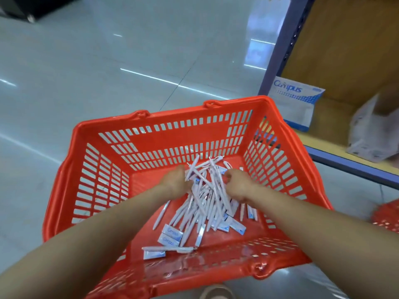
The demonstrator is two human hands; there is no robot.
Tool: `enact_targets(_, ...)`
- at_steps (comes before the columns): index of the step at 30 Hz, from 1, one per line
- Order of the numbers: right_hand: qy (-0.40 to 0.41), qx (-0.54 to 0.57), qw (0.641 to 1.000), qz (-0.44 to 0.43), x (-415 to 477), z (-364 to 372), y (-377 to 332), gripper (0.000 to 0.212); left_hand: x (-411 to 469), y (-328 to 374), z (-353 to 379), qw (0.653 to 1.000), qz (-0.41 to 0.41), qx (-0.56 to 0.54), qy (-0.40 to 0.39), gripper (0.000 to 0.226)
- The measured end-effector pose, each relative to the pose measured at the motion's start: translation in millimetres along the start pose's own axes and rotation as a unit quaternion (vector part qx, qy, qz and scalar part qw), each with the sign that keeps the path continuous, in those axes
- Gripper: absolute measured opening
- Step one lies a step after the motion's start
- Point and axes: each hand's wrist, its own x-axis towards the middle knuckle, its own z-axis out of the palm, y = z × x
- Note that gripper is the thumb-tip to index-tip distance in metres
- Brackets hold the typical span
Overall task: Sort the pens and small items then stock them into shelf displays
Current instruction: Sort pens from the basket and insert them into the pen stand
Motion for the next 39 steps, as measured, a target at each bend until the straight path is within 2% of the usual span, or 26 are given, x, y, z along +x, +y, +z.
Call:
enact_targets(2, 0.028, -0.046, 0.997, -0.051, -5.1, -13.1, -6.3, 0.043, -3.2, 2.4, -5.5, 0.996, 0.033, 0.072, 0.047, 0.045)
enact_targets(4, 0.042, -0.044, 0.992, -0.107, -19.7, -32.1, -13.0, 0.05, -11.0, 14.8, -17.3, 0.988, 0.095, 0.081, 0.096, 0.034)
enact_targets(6, 0.049, -0.015, 0.985, -0.165, -42.6, -57.1, -17.2, 0.045, -20.2, 38.2, -34.2, 0.977, 0.157, 0.063, 0.127, 0.027)
enact_targets(10, 0.071, 0.044, 0.971, -0.224, -97.1, -119.6, -6.8, 0.026, -37.2, 117.2, -71.8, 0.946, 0.281, 0.04, 0.156, 0.026)
enact_targets(13, 0.095, 0.074, 0.969, -0.215, -129.3, -168.9, 23.5, 0.023, -50.7, 194.0, -87.7, 0.914, 0.37, 0.032, 0.165, 0.027)
enact_targets(17, 0.099, 0.031, 0.981, -0.164, -178.3, -226.8, 95.0, 0.015, -73.4, 298.1, -79.4, 0.883, 0.444, 0.045, 0.143, 0.026)
enact_targets(22, 0.154, 0.053, 0.982, -0.093, -228.3, -267.6, 215.2, 0.014, -101.1, 402.5, -29.1, 0.828, 0.532, 0.165, 0.07, 0.029)
enact_targets(27, 0.214, 0.171, 0.962, -0.013, -223.1, -253.4, 328.1, 0.017, -109.5, 468.2, 43.9, 0.77, 0.573, 0.277, 0.036, 0.027)
enact_targets(31, 0.216, 0.239, 0.946, 0.046, -205.3, -218.7, 383.8, 0.018, -102.1, 491.8, 108.3, 0.755, 0.549, 0.359, -0.011, 0.026)
enact_targets(33, 0.205, 0.223, 0.951, 0.063, -198.4, -199.7, 403.9, 0.019, -94.2, 495.1, 138.5, 0.762, 0.527, 0.375, -0.034, 0.026)
enact_targets(36, 0.163, 0.119, 0.978, 0.056, -189.2, -171.7, 430.6, 0.018, -85.2, 487.4, 182.6, 0.78, 0.484, 0.387, -0.089, 0.028)
enact_targets(39, 0.095, 0.004, 0.995, 0.024, -189.2, -149.6, 449.3, 0.028, -83.6, 469.4, 225.7, 0.771, 0.449, 0.416, -0.176, 0.028)
